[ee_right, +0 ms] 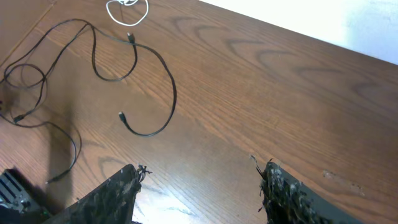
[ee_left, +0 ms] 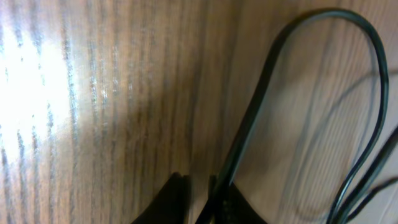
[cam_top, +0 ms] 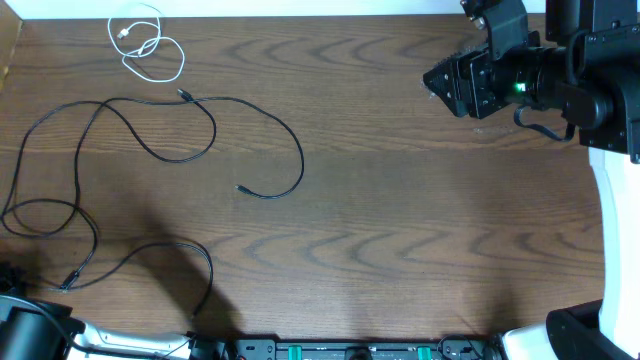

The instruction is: Untangle cables

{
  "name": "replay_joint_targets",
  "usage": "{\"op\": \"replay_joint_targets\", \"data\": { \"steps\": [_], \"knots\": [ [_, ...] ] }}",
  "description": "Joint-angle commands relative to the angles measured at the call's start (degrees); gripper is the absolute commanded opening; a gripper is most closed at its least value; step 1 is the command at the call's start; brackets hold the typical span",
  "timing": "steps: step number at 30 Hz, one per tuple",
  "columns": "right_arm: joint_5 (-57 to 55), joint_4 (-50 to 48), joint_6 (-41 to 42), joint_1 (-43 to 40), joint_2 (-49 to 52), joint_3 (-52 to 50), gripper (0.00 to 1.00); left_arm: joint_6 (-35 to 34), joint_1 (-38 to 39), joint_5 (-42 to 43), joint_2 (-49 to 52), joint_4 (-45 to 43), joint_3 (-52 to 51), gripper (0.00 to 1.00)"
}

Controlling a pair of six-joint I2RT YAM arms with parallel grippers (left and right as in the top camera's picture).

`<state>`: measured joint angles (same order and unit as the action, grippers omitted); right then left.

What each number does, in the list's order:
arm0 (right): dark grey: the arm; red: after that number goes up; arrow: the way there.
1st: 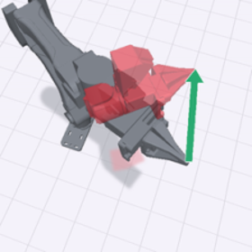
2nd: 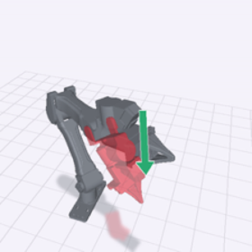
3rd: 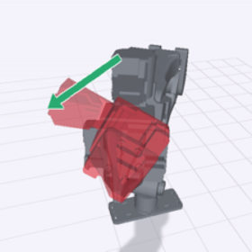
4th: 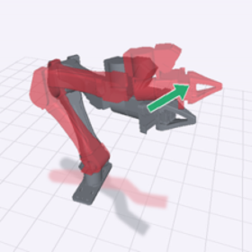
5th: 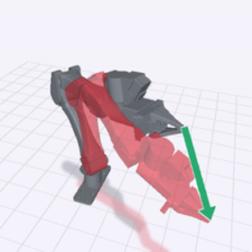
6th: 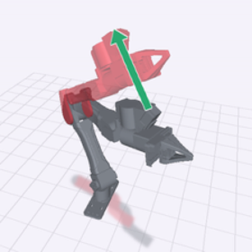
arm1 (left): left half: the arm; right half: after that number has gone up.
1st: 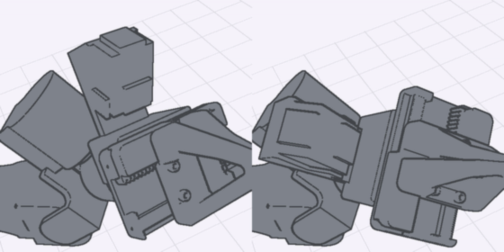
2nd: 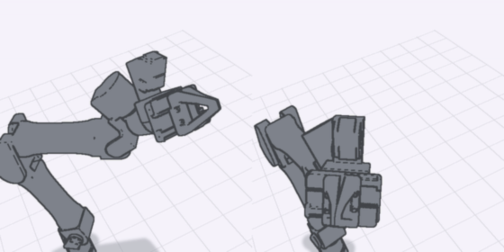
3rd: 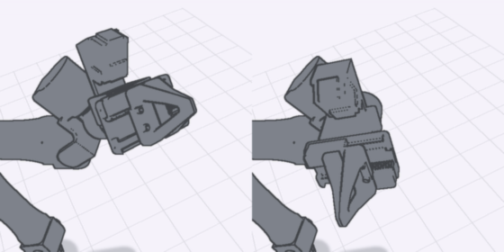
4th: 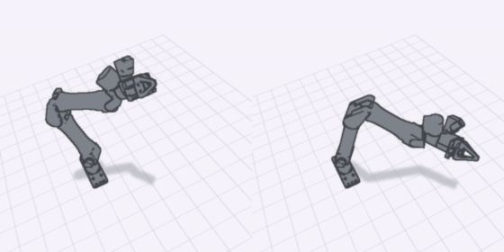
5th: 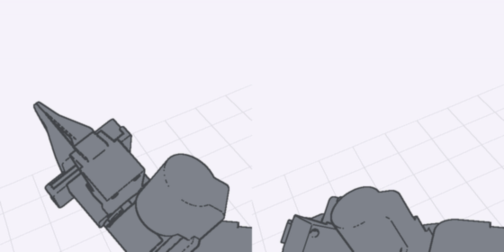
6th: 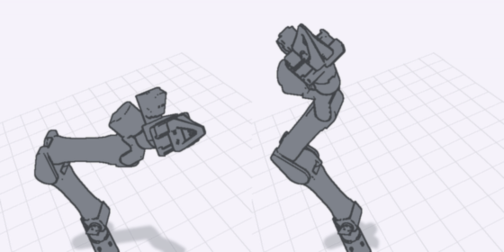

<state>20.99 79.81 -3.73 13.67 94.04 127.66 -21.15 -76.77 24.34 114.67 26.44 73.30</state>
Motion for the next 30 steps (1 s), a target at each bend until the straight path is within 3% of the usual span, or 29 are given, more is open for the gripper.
{"op": "replay_joint_targets", "data": {
  "steps": [1, 5, 6, 9, 15, 23, 24, 26, 30],
  "knots": [
    [0.4, 0.1, 0.5, -0.1, 0.4, -0.3, 0.6, 0.5, 0.1, 2.0, -2.5, 0.1, 0.2, 0.33],
    [0.4, 0.2, 0.5, -0.1, 0.4, -0.3, 0.6, 0.5, 0.3, 2.0, -7.1, 0.3, 0.2, 0.89],
    [0.4, 0.2, 0.5, -0.1, 0.4, -0.3, 0.62, 0.5, 0.4, 2.0, -8.7, 0.4, 0.2, 0.96],
    [0.4, 0.2, 0.5, -0.1, 0.5, -0.3, 0.68, 0.5, 1.3, 2.0, -12.7, 1.0, 0.2, 0.97],
    [0.4, 1.2, 0.5, 0.3, 1.9, -0.4, 0.7, -2.3, 7.2, 2.0, -19.0, 5.2, 0.2, 0.97],
    [1.8, 1.2, 0.5, 0.4, 3.8, -0.4, 0.7, -1.7, 18.9, 4.8, -20.5, 24.9, -0.4, 0.97],
    [2.0, 1.2, 0.5, 0.3, 3.8, -0.4, 0.7, -0.1, 20.4, 5.3, -20.5, 26.4, -0.5, 0.85],
    [2.0, 1.2, 0.5, 0.3, 3.8, -0.4, 0.7, 3.2, 24.0, 5.6, -20.6, 30.2, -0.5, 0.52],
    [2.1, 1.1, 0.5, 0.3, 3.8, -0.4, 0.7, 3.3, 30.0, 1.6, -20.8, 35.8, -0.5, 0.62]
  ]
}}
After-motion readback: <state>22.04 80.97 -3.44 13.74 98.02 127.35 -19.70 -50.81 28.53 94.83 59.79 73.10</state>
